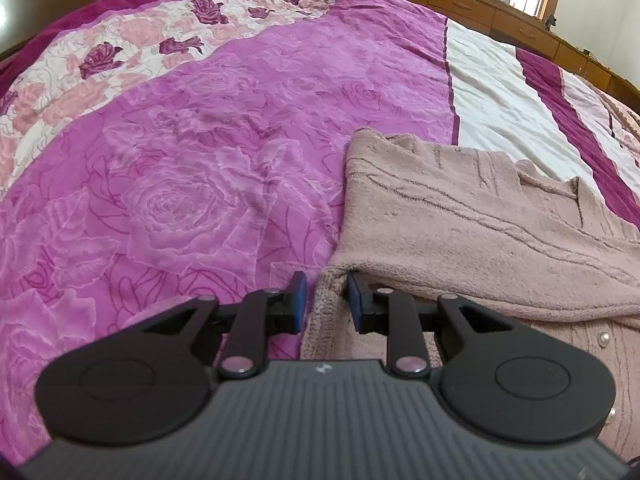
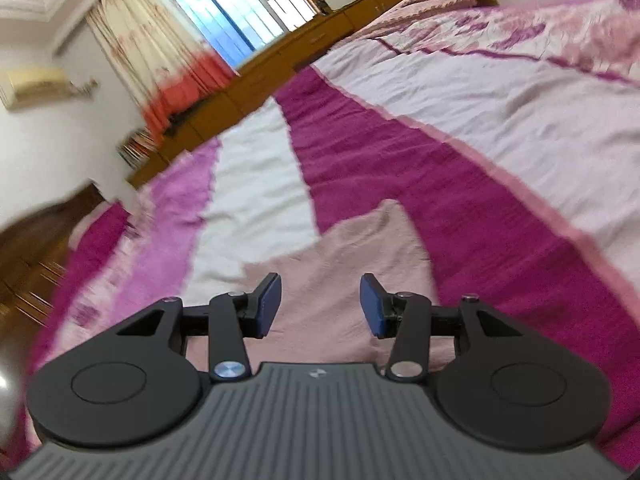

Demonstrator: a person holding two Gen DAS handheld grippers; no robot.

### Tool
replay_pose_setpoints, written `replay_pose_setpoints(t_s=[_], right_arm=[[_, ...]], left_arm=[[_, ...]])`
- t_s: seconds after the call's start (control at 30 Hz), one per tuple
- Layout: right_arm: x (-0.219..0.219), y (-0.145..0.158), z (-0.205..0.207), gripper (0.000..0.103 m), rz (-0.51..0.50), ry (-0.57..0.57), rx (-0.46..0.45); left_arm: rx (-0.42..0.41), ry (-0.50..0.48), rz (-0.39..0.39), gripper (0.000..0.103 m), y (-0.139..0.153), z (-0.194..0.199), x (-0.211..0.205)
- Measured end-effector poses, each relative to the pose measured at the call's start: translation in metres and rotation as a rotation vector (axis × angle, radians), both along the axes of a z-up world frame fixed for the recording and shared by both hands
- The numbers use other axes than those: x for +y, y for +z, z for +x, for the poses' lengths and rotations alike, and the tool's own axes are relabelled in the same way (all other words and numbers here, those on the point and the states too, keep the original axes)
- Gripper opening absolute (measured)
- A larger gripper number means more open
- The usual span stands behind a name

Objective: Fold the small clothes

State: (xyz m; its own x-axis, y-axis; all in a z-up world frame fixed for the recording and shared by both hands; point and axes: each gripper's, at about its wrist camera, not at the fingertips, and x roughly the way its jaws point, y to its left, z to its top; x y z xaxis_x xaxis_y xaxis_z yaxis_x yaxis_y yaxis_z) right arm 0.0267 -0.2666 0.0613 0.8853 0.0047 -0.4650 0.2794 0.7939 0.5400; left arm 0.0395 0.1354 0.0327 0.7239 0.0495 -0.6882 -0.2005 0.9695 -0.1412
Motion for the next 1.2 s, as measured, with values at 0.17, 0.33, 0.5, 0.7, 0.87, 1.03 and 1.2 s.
replay_pose_setpoints(t_s=[0.17,0.33,0.5,0.7,0.87,1.03,1.2], right_arm=[[0.005,-0.023,0.006,0.052,-0.097,0.016,0.117],[0.014,-0.033,0.009,0.052,-0.179,0.047,0.152],[0.017,-0.023,0.005,0.052,-0.148,0.078,0.127],[0.025,-0.018,-0.006,0.055,-0.159,0.107,0.138],[0.025,-0.020,-0.011,0.057,-0.196,0.136,0.157],[0.014,-0.026,-0.009,0.058,-0.157,0.152,0.185],[0.005,-0.012,-0.019,0.062,-0.085,0.194,0.179]], left_arm=[[0.003,-0.011,0.022,0.027,-0.001,0.000,-0.002],[0.009,-0.024,-0.021,0.026,0.009,-0.005,-0.001],[-0.029,-0.058,-0.083,0.029,0.024,-0.005,0.000],[-0.020,-0.079,-0.093,0.051,0.016,0.016,-0.008],[0.017,-0.070,0.061,0.054,-0.003,0.027,-0.020],[0.006,-0.088,0.089,0.054,-0.003,0.023,-0.021],[0.010,-0.090,0.062,0.055,0.010,0.013,-0.013]])
